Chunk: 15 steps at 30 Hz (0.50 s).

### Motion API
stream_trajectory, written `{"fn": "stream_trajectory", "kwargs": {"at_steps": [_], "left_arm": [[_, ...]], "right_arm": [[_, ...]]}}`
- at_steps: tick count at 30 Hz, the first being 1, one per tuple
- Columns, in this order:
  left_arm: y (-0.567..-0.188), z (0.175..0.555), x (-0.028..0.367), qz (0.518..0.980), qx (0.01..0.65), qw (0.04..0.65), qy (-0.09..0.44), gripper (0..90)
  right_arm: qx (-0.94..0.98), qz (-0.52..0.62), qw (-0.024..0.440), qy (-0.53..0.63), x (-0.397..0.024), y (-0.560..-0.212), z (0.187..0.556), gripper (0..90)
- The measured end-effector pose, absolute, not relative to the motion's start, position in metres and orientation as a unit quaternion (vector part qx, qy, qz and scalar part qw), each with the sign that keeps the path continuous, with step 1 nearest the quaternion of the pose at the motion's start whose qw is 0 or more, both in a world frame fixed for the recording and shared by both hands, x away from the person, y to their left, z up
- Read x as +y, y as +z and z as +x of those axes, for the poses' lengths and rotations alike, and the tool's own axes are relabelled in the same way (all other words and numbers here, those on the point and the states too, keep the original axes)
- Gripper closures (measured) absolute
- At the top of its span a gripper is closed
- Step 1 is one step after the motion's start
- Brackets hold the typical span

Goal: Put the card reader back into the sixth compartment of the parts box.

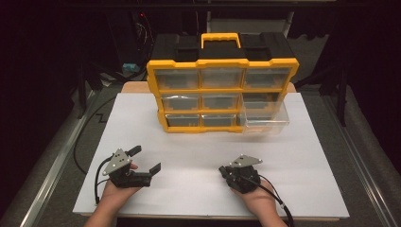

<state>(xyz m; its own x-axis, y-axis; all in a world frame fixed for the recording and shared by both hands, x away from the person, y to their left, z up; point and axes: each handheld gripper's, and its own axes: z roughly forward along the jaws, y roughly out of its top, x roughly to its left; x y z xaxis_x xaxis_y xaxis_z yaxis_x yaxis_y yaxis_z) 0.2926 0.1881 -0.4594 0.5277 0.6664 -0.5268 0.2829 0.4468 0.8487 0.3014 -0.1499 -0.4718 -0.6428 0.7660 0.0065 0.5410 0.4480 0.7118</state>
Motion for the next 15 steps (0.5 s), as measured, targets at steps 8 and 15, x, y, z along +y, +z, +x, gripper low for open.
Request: {"fn": "stream_trajectory", "kwargs": {"at_steps": [8,15], "left_arm": [[-0.4597,0.2931,0.1880,0.506,0.469,0.712,0.131,0.2],[-0.4595,0.2934,0.1880,0.504,0.469,0.713,0.133,0.2]], "right_arm": [[0.835,0.389,0.154,0.357,-0.1520,-0.4719,0.3023,74.4],[0.836,0.387,0.150,0.360,-0.1534,-0.4716,0.3029,74.4]]}}
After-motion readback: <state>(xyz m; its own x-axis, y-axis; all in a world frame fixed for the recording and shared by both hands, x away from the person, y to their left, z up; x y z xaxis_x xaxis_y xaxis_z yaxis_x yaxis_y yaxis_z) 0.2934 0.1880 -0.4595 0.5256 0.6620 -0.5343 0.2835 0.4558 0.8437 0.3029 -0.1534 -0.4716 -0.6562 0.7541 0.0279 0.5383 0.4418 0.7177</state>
